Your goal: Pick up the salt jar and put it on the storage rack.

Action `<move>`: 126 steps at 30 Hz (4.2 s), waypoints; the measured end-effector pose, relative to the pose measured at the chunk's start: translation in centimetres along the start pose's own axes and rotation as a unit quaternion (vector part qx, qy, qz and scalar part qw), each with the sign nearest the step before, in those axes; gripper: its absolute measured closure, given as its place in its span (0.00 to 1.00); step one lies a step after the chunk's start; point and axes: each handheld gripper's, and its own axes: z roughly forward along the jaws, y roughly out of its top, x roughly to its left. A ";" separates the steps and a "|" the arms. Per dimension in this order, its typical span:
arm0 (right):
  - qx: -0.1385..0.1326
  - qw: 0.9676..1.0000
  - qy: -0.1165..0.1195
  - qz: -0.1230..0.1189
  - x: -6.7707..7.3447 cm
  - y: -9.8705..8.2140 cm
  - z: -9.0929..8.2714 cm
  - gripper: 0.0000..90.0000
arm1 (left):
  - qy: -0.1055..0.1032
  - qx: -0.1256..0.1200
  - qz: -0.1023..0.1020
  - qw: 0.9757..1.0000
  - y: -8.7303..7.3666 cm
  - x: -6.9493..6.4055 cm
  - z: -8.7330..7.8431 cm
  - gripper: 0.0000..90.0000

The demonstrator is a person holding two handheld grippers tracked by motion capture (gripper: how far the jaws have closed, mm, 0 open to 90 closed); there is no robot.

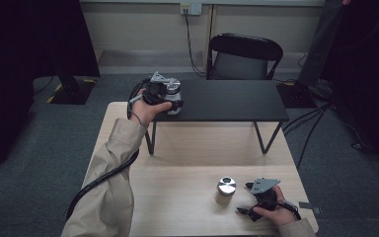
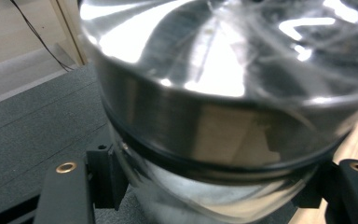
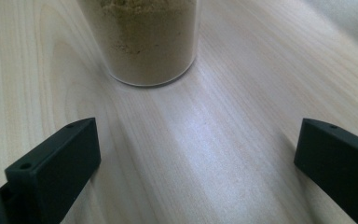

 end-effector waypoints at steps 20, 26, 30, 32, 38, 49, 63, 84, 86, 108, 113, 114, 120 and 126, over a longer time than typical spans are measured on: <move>0.001 1.000 0.000 0.001 0.0 0.0 0.0 0.00 | 0.005 0.011 0.021 1.000 -1.2 -1.0 -2.8 0.00; 0.001 1.000 0.000 0.001 0.0 0.0 0.0 0.00 | 0.003 0.019 0.027 0.999 -2.3 -1.1 -3.7 0.00; 0.001 1.000 0.000 0.000 0.0 0.0 0.0 0.00 | 0.004 0.017 0.031 0.999 -3.2 -1.2 -4.6 0.01; 0.001 1.000 0.000 0.000 0.0 0.0 0.0 0.00 | 0.000 0.019 0.031 0.999 -3.7 -1.0 -5.1 0.01; 0.001 1.000 0.000 0.000 0.0 0.0 0.0 0.00 | 0.001 0.016 0.028 0.999 -5.2 -0.9 -6.2 0.00; 0.001 1.000 0.000 0.001 0.0 0.0 0.0 0.00 | -0.002 0.023 0.033 0.999 -8.1 -1.0 -7.5 0.01; 0.001 1.000 -0.001 0.002 0.0 0.1 0.0 0.00 | 0.008 0.037 0.032 0.999 -12.2 -1.1 -8.7 0.01; 0.001 1.000 -0.001 0.002 0.0 0.1 0.1 0.00 | 0.012 0.050 0.016 0.999 -16.8 -1.3 -9.9 0.02; 0.001 1.000 -0.001 0.002 0.0 0.1 0.1 0.00 | 0.010 0.051 0.015 0.999 -17.2 -1.3 -9.9 0.02; 0.001 1.000 -0.001 0.002 0.0 0.1 0.1 0.00 | 0.005 0.057 -0.015 0.998 -20.8 -1.0 -10.0 0.02; 0.001 1.000 -0.001 0.002 0.0 0.1 0.1 0.00 | 0.005 0.059 -0.018 0.998 -21.4 -1.1 -9.9 0.02; 0.001 1.000 -0.001 0.003 0.0 0.1 0.1 0.00 | 0.004 0.060 -0.020 0.998 -21.5 -1.0 -9.9 0.02; 0.001 1.000 -0.001 0.002 0.0 0.1 0.1 0.00 | 0.006 0.064 -0.025 0.998 -22.1 -0.9 -9.9 0.02; 0.001 1.000 -0.002 0.003 0.0 0.1 0.1 0.00 | 0.006 0.066 -0.029 0.997 -22.4 -0.9 -9.9 0.02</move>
